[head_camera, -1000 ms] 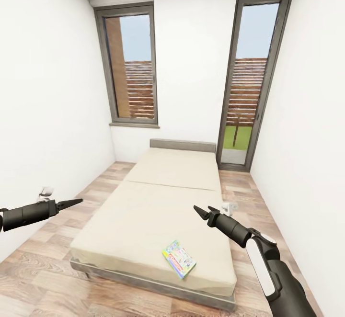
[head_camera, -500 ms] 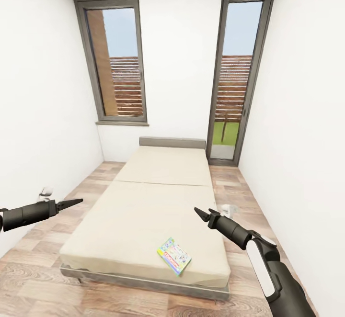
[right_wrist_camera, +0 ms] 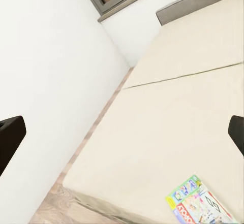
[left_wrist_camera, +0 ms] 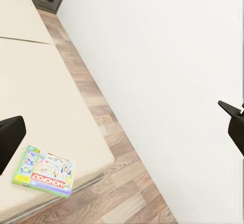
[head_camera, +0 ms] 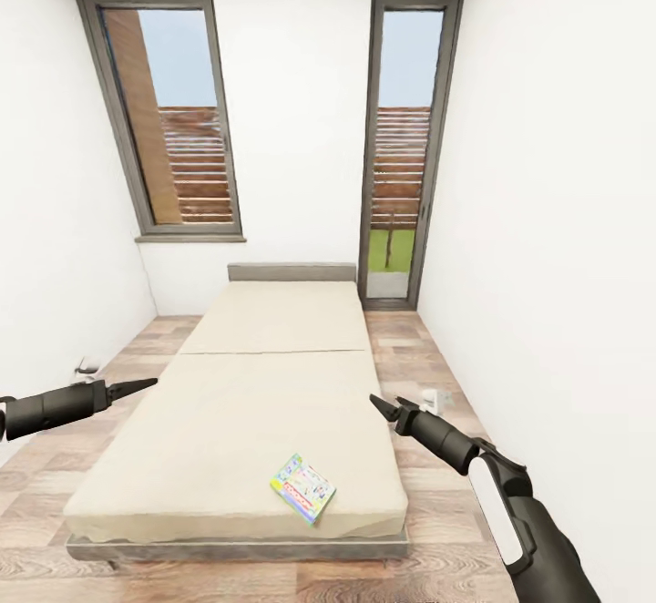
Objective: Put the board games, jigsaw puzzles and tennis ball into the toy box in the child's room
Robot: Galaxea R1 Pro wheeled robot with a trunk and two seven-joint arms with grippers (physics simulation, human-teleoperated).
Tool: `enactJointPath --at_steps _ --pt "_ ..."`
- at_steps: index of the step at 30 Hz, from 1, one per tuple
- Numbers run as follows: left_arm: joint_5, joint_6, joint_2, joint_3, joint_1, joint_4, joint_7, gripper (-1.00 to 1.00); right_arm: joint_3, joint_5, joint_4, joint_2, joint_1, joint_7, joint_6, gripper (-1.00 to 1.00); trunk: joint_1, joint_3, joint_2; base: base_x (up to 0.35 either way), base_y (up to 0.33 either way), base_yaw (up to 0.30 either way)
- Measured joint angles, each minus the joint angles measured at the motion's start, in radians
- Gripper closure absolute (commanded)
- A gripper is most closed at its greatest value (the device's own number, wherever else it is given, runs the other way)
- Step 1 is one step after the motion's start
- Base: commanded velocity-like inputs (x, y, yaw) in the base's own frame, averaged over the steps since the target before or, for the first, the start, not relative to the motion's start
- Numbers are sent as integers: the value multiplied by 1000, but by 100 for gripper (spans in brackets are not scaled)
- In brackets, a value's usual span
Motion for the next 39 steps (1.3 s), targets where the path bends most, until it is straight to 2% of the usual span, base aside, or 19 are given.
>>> enactJointPath --at_steps 10,17,28,39 --pt "0 0 0 0 0 0 0 -100 1 1 0 1 0 0 -1 -100 0 5 0 59 88 -273" --pt "0 0 0 1 0 0 1 -100 5 2 -1 1 0 -1 -4 -100 0 6 0 129 70 -78" --pt "1 0 0 1 0 0 1 -100 5 4 -2 1 -1 -3 -4 -100 0 9 -1 124 -111 122" --pt "2 2 -1 0 0 -1 0 -100 6 5 -8 1 0 -3 -4 -100 0 9 -1 20 -29 88"
